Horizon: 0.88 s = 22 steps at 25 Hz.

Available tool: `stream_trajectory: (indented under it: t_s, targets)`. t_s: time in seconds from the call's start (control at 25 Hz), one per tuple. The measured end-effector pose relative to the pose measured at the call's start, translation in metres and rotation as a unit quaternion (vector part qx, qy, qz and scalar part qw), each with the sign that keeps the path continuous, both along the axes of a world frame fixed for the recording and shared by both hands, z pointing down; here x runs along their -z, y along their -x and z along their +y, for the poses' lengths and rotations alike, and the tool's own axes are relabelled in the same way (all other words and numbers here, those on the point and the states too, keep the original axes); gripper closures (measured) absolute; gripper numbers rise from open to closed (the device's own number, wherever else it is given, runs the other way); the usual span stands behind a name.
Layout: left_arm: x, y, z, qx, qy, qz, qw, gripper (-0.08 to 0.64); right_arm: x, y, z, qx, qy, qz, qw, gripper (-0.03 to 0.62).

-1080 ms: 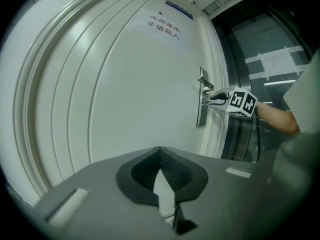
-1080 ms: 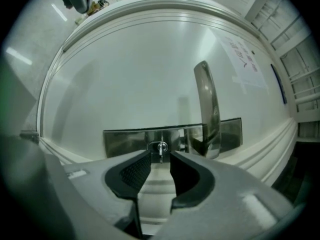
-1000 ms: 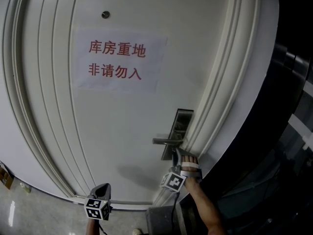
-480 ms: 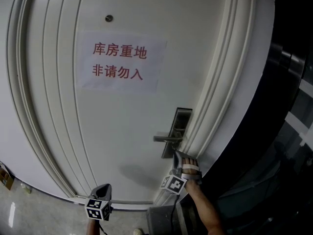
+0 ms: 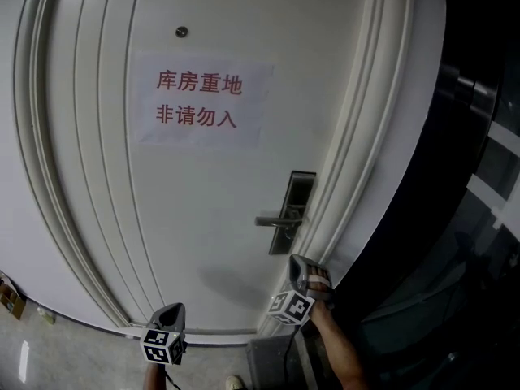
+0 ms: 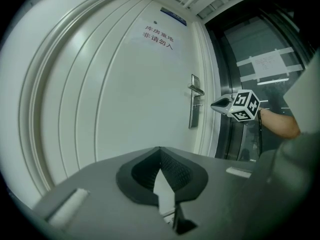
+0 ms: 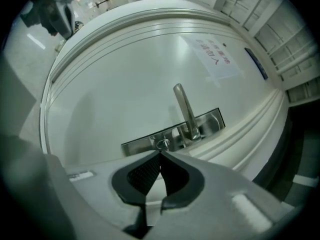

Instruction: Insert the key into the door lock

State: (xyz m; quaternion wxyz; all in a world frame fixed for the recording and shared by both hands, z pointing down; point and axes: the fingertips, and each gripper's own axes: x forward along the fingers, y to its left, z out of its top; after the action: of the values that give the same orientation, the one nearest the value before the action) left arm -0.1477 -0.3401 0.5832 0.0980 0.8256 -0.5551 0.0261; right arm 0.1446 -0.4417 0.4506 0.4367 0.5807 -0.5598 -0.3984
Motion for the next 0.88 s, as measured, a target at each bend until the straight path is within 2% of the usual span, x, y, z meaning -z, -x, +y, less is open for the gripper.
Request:
stream_trajectory:
  t_s: [0.12,0.2,0.32,0.48,0.56,0.72,0.88]
  targets:
    - [0.000,0.000,0.007,-0.005,0.000,-0.001,1.0000,0.558,-0.007,-0.002,0.013,0.001,0.012,-0.050,0.999,0.591]
    - [0.001,-0.001,0.014,-0.011,0.001,-0.003,0.9999,0.558,-0.013,-0.002,0.024,0.009,0.025,-0.098,0.995,0.591]
    - [0.001,-0.002,0.020,-0.021,0.002,-0.006,0.9998,0.558,-0.018,0.001,0.043,0.018,0.038,-0.175,0.984,0.591]
    - [0.006,-0.004,0.030,-0.032,-0.003,-0.009,0.9994,0.558,-0.026,0.005,0.067,0.022,0.040,-0.240,0.970,0.591]
    - [0.009,-0.005,0.035,-0.036,-0.006,-0.011,0.9993,0.558,-0.029,0.010,0.078,0.030,0.041,-0.281,0.958,0.591]
    - [0.016,-0.007,0.042,-0.044,-0.012,-0.016,0.9988,0.558,-0.034,0.018,0.098,0.044,0.041,-0.370,0.927,0.591]
    - [0.023,-0.009,0.049,-0.049,-0.019,-0.018,0.9984,0.558,-0.043,0.024,0.114,0.053,0.043,-0.436,0.897,0.591]
